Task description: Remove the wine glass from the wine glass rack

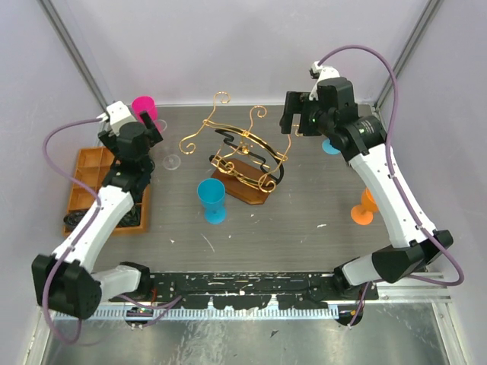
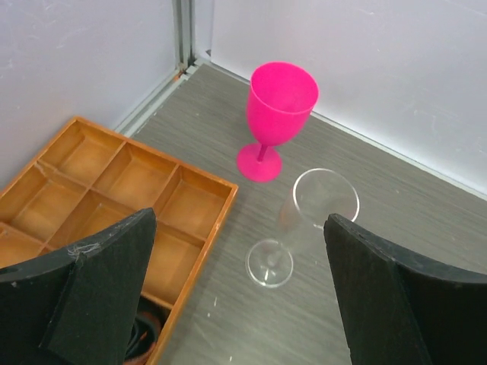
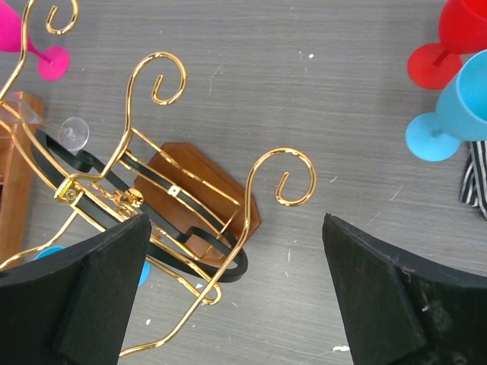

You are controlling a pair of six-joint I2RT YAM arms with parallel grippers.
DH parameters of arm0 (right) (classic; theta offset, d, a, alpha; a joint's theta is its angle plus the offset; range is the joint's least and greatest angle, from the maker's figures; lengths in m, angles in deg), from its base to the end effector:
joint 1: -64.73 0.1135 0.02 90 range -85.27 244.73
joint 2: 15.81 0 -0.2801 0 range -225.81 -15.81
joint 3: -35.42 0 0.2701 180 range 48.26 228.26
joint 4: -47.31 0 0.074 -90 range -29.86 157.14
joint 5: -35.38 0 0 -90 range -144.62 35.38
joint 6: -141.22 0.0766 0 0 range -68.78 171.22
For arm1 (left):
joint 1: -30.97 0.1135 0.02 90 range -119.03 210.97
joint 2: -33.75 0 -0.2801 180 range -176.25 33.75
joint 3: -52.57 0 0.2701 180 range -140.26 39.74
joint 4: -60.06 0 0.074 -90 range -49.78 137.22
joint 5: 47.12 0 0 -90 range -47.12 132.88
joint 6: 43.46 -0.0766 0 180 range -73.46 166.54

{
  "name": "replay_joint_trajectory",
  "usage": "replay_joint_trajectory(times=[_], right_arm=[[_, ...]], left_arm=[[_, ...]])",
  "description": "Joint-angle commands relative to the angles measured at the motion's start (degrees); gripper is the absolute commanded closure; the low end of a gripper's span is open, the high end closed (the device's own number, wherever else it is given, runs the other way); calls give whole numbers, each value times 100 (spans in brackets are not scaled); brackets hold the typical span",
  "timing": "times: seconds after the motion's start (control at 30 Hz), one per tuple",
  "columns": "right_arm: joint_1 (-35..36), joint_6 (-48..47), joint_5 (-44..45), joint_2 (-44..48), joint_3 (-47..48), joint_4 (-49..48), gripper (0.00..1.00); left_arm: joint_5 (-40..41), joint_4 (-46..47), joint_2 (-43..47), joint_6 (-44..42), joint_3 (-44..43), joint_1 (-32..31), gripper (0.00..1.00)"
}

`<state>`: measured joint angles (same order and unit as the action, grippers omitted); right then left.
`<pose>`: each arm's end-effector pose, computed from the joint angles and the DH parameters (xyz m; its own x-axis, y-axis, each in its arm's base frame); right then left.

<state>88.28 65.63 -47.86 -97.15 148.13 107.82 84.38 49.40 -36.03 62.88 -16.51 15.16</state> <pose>0.3148 0.1274 0.4579 -0.5076 0.0483 -0.8602 -0.1819 0.9699 0.1618 0.3237 -0.0389 0.3472 -0.0634 -0.2010 -0.9775 -0.4573 0.8765 -0.1506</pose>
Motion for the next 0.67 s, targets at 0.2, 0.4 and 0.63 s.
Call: replay_joint_trajectory(times=[0.2, 0.4, 0.63], right_arm=[[-56, 228, -299, 57, 13, -379, 0], [-199, 228, -319, -6, 147, -374, 0], [-240, 172, -384, -101, 182, -309, 0]], left_arm=[[-1087, -3059, 1418, 967, -991, -1, 2], [-2067, -5196, 1042, 1278, -2585, -1, 1], [-2485, -5723, 900, 1262, -2938, -6, 2]])
